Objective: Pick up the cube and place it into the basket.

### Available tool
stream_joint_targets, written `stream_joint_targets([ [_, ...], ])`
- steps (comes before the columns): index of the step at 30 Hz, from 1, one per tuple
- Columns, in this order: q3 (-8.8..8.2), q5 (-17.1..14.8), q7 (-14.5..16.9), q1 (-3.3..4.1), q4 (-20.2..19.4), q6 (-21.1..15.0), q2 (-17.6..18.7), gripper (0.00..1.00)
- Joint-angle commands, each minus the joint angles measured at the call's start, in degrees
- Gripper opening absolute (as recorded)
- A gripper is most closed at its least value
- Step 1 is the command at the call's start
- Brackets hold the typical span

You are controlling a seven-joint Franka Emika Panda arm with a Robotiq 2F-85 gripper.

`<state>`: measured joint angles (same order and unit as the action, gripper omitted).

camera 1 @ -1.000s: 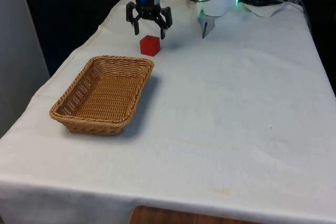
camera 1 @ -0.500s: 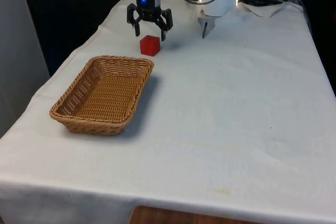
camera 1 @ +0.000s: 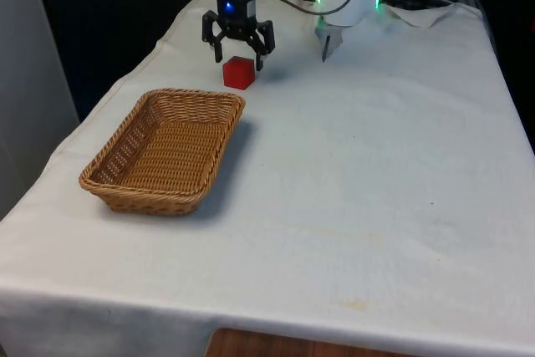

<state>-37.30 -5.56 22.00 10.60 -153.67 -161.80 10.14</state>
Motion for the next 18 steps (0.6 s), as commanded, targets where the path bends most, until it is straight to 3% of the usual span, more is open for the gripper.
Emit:
stream_joint_targets([
  [1,1.03,-1.5,0.8,-0.46,-0.2,-0.9,-0.3,1.0],
  [6,1.72,-2.4,0.7,-0.57,0.2,-2.1,1.4,1.0],
  [7,0.86,-1.3,0.0,0.0,0.6,-1.5,2.3,1.0],
  [8,1.83,-2.6,0.7,-0.57,0.2,-2.2,1.7,1.0],
  [16,1.89,-2.8,0.4,-0.46,0.3,-3.2,3.0,1.0],
  [17,1.2,-2.0,-0.1,0.0,0.6,-2.6,3.5,1.0],
  [18,1.89,-2.8,0.3,-0.46,0.3,-3.3,3.1,1.0],
])
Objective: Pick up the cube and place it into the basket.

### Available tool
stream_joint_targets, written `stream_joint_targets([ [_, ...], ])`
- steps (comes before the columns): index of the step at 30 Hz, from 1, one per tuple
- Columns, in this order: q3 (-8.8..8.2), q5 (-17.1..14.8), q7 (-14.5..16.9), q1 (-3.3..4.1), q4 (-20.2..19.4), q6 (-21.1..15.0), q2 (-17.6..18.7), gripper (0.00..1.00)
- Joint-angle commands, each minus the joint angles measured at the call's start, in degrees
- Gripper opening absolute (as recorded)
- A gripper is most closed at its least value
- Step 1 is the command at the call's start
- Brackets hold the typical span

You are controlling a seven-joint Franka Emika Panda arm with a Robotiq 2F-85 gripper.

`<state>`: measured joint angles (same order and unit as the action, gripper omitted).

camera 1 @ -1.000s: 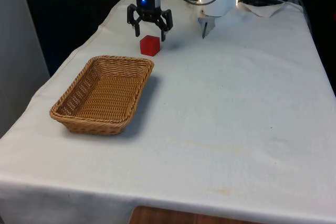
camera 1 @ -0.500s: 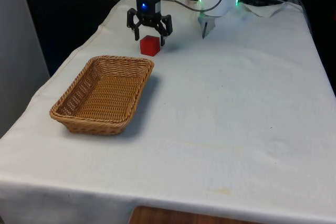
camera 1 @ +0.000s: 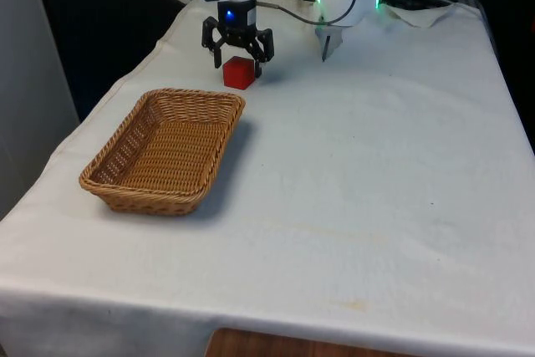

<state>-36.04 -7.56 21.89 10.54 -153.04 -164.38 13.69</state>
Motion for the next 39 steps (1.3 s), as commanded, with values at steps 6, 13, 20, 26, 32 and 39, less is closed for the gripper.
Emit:
stream_joint_targets([
  [6,1.03,-1.0,0.1,-0.52,-0.3,-1.3,0.4,1.0],
  [13,1.43,-1.1,-0.4,-0.57,-0.3,-2.5,1.5,1.0],
  [20,1.15,-0.8,-0.8,-0.4,-0.2,-2.7,2.0,0.99],
  [26,1.03,-0.7,-0.9,-0.29,-0.2,-2.7,2.1,0.32],
  [32,0.97,-0.6,-0.9,-0.29,-0.2,-2.8,2.1,0.0],
  [39,0.57,-0.3,-1.0,-0.06,-0.1,-2.4,2.0,0.01],
])
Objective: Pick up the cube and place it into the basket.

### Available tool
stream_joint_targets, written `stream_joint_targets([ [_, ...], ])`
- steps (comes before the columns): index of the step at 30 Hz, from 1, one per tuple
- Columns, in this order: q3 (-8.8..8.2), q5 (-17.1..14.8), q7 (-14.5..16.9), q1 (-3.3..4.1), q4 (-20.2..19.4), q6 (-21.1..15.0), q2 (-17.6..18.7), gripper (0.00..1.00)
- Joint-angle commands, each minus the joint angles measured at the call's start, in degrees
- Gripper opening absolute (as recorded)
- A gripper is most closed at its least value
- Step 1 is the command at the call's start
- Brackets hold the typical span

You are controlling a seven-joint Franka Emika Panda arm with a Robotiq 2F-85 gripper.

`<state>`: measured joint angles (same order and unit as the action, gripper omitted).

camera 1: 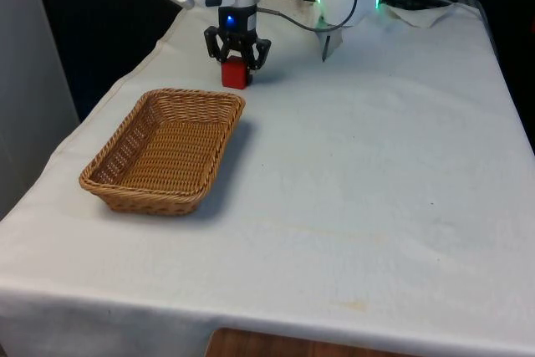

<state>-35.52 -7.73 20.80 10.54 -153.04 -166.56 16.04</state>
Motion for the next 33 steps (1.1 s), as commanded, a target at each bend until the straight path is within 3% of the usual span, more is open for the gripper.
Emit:
stream_joint_targets([
  [1,-0.11,0.0,0.1,0.0,-0.1,-0.1,-0.5,0.01],
  [5,-1.15,0.7,0.1,0.4,0.1,0.7,-1.6,0.01],
  [6,-0.34,0.0,0.3,0.0,0.1,0.2,-1.3,0.01],
  [7,-1.38,0.9,0.1,0.52,0.1,1.0,-1.9,0.01],
  [9,-1.95,1.4,0.2,0.63,0.2,1.8,-3.0,0.01],
  [13,-2.52,1.9,0.3,0.57,0.4,2.9,-4.5,0.01],
  [14,-1.32,0.5,1.1,0.0,0.0,2.3,-4.8,0.01],
  [15,-2.64,2.1,0.4,0.57,0.5,3.1,-4.9,0.01],
  [22,-3.32,3.1,0.7,0.34,0.7,4.8,-7.6,0.01],
  [23,-2.35,1.5,1.5,0.0,0.1,4.0,-7.8,0.01],
  [24,-3.38,3.2,0.7,0.29,0.7,5.0,-8.0,0.01],
  [32,-4.18,4.5,1.1,0.06,1.5,7.7,-10.7,0.01],
  [33,-3.38,2.7,2.0,0.0,0.8,6.6,-10.6,0.01],
])
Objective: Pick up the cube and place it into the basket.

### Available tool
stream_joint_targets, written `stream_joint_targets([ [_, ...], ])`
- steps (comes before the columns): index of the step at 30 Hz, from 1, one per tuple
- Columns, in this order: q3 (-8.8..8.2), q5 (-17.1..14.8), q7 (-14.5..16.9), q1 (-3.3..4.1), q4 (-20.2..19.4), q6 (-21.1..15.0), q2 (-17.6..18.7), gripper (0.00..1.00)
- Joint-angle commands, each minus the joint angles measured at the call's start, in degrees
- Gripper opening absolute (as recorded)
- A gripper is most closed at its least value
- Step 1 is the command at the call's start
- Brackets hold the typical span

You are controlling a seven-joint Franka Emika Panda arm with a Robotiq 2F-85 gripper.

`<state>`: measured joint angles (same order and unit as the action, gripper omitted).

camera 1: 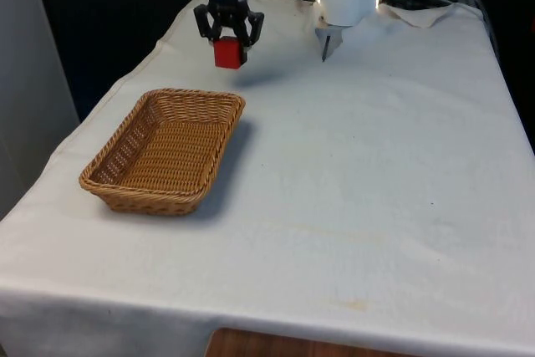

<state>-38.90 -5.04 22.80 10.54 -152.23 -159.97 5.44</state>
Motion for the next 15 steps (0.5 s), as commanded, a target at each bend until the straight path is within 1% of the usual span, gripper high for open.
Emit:
stream_joint_targets([
  [1,-0.86,2.1,-0.9,0.06,0.8,1.5,-0.4,0.01],
  [7,-1.32,3.8,-0.9,-0.11,1.5,4.3,-2.6,0.01],
  [9,-1.43,4.5,-0.9,-0.29,1.8,5.6,-3.6,0.01],
  [10,-1.03,2.9,0.1,-0.11,1.3,4.6,-3.6,0.01],
  [11,-1.43,4.8,-0.9,-0.29,1.9,6.0,-3.8,0.01],
  [15,-1.66,5.9,-0.9,-0.34,2.5,8.0,-5.2,0.01],
])
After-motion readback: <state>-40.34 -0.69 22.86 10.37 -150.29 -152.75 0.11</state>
